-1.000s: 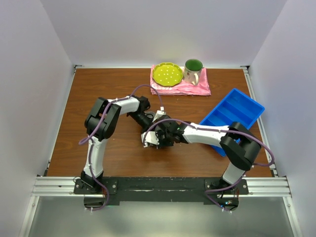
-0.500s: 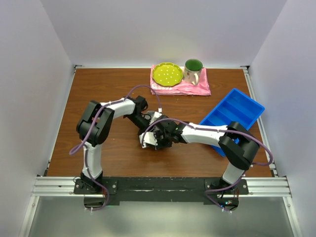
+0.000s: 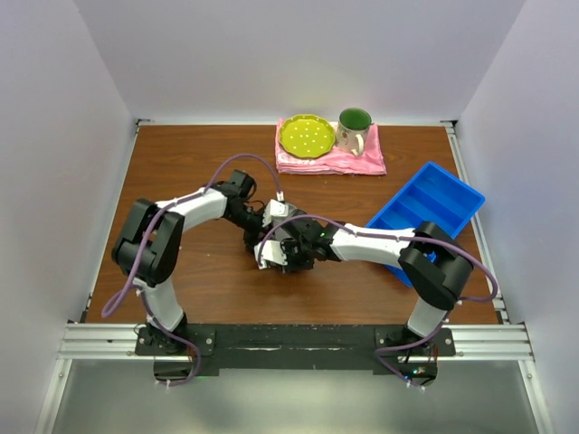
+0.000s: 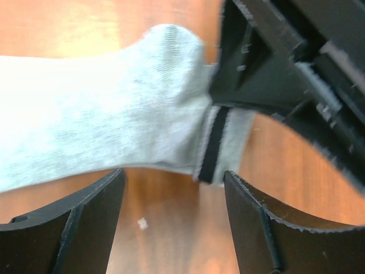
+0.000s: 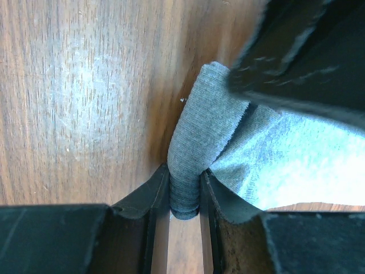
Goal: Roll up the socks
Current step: Roll the sock at the center of the board.
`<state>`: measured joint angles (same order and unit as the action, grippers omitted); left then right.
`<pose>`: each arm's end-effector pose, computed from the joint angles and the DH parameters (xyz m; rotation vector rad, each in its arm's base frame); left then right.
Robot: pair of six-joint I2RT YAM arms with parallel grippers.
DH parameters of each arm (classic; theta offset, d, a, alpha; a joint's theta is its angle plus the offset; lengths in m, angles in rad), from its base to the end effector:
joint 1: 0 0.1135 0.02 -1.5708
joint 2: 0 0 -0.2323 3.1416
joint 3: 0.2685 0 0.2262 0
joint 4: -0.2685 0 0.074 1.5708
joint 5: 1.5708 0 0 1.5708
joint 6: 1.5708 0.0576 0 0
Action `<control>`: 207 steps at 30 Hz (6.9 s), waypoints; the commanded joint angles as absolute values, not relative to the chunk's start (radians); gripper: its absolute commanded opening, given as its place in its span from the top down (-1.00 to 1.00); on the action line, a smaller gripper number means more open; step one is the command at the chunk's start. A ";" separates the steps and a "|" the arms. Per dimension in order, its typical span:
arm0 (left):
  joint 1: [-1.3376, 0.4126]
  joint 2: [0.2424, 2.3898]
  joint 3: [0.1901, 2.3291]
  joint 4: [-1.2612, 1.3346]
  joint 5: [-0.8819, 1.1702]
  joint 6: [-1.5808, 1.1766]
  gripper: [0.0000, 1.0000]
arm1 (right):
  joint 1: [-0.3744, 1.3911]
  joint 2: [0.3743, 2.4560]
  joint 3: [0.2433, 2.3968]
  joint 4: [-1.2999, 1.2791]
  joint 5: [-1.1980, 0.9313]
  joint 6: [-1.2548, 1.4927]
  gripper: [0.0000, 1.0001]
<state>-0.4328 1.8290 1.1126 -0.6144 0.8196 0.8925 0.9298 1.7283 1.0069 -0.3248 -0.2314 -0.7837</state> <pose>0.2639 -0.1683 0.1301 1.6738 1.9278 -1.0083 0.1837 0.2684 0.1314 -2.0286 1.6501 0.3542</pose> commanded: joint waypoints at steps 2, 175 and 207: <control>-0.361 1.694 1.020 -0.392 0.834 0.865 -0.50 | 0.931 1.763 1.026 -0.370 -0.264 -0.761 1.00; -0.506 2.163 1.370 -0.945 0.795 1.075 1.00 | 0.620 1.302 0.822 -0.272 -0.170 -0.841 -0.86; -0.503 2.256 1.407 -0.934 0.770 1.006 1.00 | 0.802 1.361 0.752 -0.209 -0.094 -0.879 -0.76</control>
